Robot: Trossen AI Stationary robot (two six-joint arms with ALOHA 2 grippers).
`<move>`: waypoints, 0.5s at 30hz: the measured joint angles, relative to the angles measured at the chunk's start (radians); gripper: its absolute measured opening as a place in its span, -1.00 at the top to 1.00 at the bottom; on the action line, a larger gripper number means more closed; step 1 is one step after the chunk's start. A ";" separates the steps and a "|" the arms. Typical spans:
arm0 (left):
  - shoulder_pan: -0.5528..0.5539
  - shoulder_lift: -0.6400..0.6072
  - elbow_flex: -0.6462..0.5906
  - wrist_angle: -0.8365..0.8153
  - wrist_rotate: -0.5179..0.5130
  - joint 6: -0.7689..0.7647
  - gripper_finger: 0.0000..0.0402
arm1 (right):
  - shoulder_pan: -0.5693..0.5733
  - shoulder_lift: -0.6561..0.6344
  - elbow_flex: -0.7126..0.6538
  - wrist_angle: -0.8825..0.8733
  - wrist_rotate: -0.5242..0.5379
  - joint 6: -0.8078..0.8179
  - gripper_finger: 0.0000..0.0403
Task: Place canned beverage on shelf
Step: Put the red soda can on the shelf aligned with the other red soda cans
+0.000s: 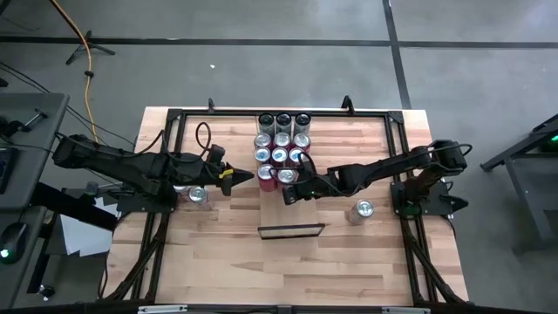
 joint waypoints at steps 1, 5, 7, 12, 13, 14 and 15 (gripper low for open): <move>0.000 0.000 0.000 0.000 0.000 0.000 1.00 | -0.003 0.000 0.000 -0.003 0.003 0.000 1.00; 0.000 0.000 0.000 -0.002 0.000 0.000 1.00 | -0.010 0.000 0.000 -0.007 0.007 -0.009 1.00; 0.000 0.000 0.000 -0.002 0.000 0.000 1.00 | -0.012 0.000 0.000 -0.007 0.007 -0.010 1.00; 0.000 0.000 0.000 -0.002 0.000 0.000 1.00 | -0.018 0.000 0.000 -0.007 0.007 -0.019 1.00; 0.000 0.000 0.000 -0.003 0.000 0.000 1.00 | -0.018 -0.002 0.000 -0.008 0.000 -0.021 1.00; 0.000 0.000 0.000 -0.003 0.000 0.000 1.00 | -0.018 -0.007 0.000 -0.008 -0.014 -0.032 1.00; 0.000 0.000 0.000 -0.003 0.001 0.000 1.00 | -0.018 -0.016 0.000 -0.009 -0.035 -0.057 1.00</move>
